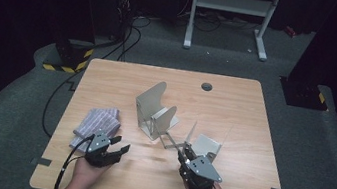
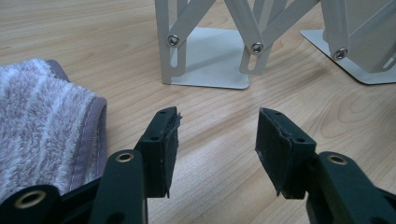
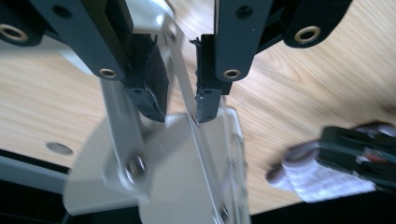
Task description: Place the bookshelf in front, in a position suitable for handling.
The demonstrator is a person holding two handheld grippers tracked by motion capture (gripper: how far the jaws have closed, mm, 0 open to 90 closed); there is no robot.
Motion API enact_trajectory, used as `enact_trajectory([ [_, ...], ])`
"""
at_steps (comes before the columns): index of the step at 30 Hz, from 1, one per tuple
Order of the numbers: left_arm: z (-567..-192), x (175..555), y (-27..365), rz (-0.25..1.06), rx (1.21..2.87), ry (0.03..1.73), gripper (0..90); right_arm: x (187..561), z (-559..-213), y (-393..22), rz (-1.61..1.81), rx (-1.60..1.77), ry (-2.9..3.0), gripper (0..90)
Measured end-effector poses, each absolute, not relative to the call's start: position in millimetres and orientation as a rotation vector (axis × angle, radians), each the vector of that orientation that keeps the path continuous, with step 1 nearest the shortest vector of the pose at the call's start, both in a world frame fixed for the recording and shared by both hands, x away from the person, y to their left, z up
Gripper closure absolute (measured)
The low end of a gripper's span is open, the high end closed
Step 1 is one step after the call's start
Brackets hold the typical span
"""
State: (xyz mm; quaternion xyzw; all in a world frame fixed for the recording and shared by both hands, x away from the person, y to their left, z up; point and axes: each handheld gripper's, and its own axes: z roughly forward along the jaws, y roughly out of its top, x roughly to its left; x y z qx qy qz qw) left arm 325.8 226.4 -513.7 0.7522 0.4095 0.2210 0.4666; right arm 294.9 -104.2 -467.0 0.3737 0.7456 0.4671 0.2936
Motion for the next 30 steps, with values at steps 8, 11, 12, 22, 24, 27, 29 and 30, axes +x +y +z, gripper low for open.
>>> enact_trajectory([
  [8, -514, 326, 227, 0.543, 1.845, 1.008, 48.7, 303, -473, -120, 1.200, 1.049, 1.957, 74.5],
  [11, -513, 326, 227, 0.544, 1.843, 1.009, 48.7, 311, -475, -126, 1.182, 1.079, 1.948, 74.3],
  [12, -513, 326, 228, 0.543, 1.843, 1.009, 48.7, 314, -475, -128, 1.174, 1.082, 1.946, 74.3],
  [22, -513, 326, 229, 0.545, 1.838, 1.012, 48.7, 344, -478, -155, 1.087, 1.160, 1.910, 73.7],
  [24, -513, 326, 229, 0.545, 1.838, 1.012, 48.7, 350, -479, -162, 1.076, 1.177, 1.896, 73.4],
  [27, -513, 326, 229, 0.545, 1.838, 1.013, 48.7, 360, -479, -172, 1.049, 1.213, 1.873, 73.1],
  [29, -513, 326, 229, 0.545, 1.838, 1.013, 48.7, 366, -478, -178, 1.033, 1.229, 1.861, 72.9],
  [30, -513, 326, 229, 0.545, 1.837, 1.013, 48.7, 368, -478, -179, 1.026, 1.234, 1.858, 72.6],
])
